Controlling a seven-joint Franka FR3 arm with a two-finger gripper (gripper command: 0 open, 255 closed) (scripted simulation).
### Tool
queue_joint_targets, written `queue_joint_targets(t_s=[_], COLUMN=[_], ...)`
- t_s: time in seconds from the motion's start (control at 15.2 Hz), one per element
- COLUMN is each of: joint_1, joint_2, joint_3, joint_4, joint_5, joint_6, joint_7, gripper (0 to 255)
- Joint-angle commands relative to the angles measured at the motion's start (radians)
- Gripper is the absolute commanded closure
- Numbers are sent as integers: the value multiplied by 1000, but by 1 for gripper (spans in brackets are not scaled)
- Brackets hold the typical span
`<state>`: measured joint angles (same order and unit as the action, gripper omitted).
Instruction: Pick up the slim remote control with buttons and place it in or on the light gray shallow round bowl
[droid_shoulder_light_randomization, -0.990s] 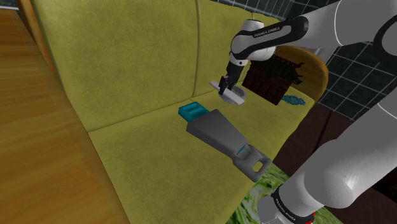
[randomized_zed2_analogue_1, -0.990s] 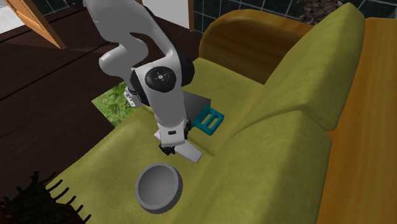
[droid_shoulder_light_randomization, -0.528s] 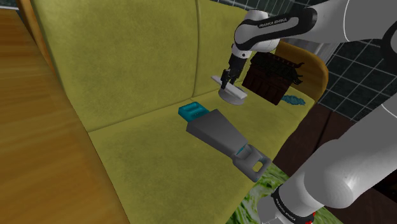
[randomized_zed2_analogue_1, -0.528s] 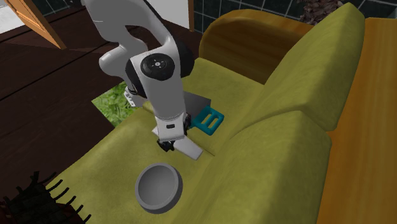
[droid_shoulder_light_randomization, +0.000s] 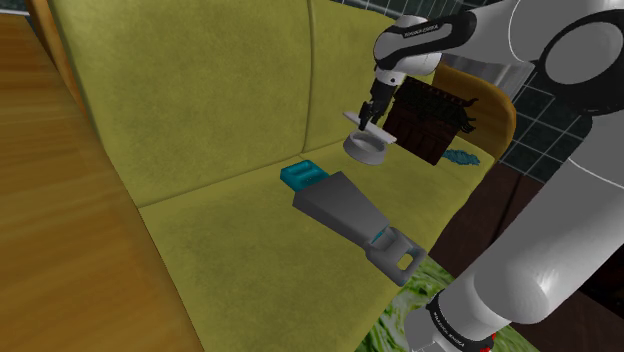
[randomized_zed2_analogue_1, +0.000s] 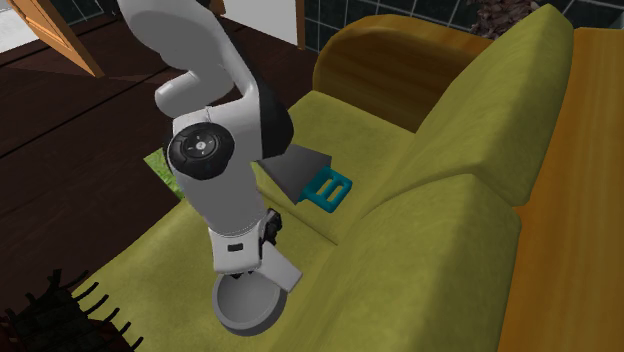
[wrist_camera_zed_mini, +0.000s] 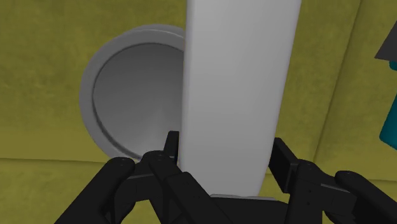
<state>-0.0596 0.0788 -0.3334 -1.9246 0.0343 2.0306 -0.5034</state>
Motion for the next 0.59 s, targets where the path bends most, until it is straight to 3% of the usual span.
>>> queue_joint_targets(t_s=[0.0, 0.2, 0.53], joint_1=[-28, -71, -73], joint_2=[56, 142, 159], joint_3=[-19, -38, -34], joint_4=[68, 178, 133], joint_5=[24, 61, 70], joint_6=[-16, -48, 14], joint_7=[-56, -124, -130], gripper=[255, 255, 255])
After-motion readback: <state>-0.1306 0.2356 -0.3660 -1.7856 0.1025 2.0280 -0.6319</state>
